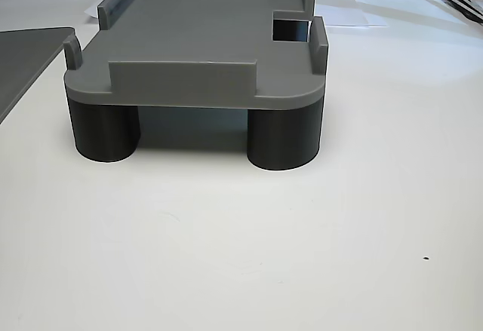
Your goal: Move top rectangular frame to the holder.
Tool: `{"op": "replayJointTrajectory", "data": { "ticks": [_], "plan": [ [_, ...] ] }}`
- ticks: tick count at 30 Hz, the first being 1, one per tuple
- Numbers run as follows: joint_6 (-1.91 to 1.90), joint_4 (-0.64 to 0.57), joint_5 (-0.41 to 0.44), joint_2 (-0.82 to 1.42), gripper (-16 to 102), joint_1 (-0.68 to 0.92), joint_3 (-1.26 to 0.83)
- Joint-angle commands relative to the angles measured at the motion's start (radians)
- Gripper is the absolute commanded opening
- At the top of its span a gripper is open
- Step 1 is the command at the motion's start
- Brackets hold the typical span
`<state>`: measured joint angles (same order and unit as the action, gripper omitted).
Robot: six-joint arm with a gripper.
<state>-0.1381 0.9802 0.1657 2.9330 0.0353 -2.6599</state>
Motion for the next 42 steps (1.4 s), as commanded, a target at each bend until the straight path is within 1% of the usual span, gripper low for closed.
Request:
{"op": "replayJointTrajectory", "data": {
  "ticks": [1,14,16,19,21,23,26,30,32,35,39,42],
  "plan": [
    [0.078,-0.261,-0.086,0.021,100,-0.035,-0.012],
    [0.077,-0.261,-0.095,0.018,100,-0.031,-0.008],
    [0.080,-0.244,-0.067,-0.025,100,0.003,0.032],
    [0.074,-0.196,0.008,-0.173,100,0.104,0.166],
    [0.044,-0.138,0.067,-0.285,100,0.196,0.270],
    [0.006,-0.089,0.107,-0.370,100,0.281,0.350],
    [-0.054,-0.031,0.153,-0.462,100,0.394,0.425],
    [-0.161,0.063,0.256,-0.586,100,0.551,0.515],
    [-0.213,0.115,0.278,-0.637,100,0.615,0.548],
    [-0.301,0.195,0.270,-0.681,100,0.715,0.578],
    [-0.468,0.357,0.224,-0.762,100,0.868,0.630],
    [-0.594,0.411,0.201,-0.781,100,0.983,0.609]
  ]
}}
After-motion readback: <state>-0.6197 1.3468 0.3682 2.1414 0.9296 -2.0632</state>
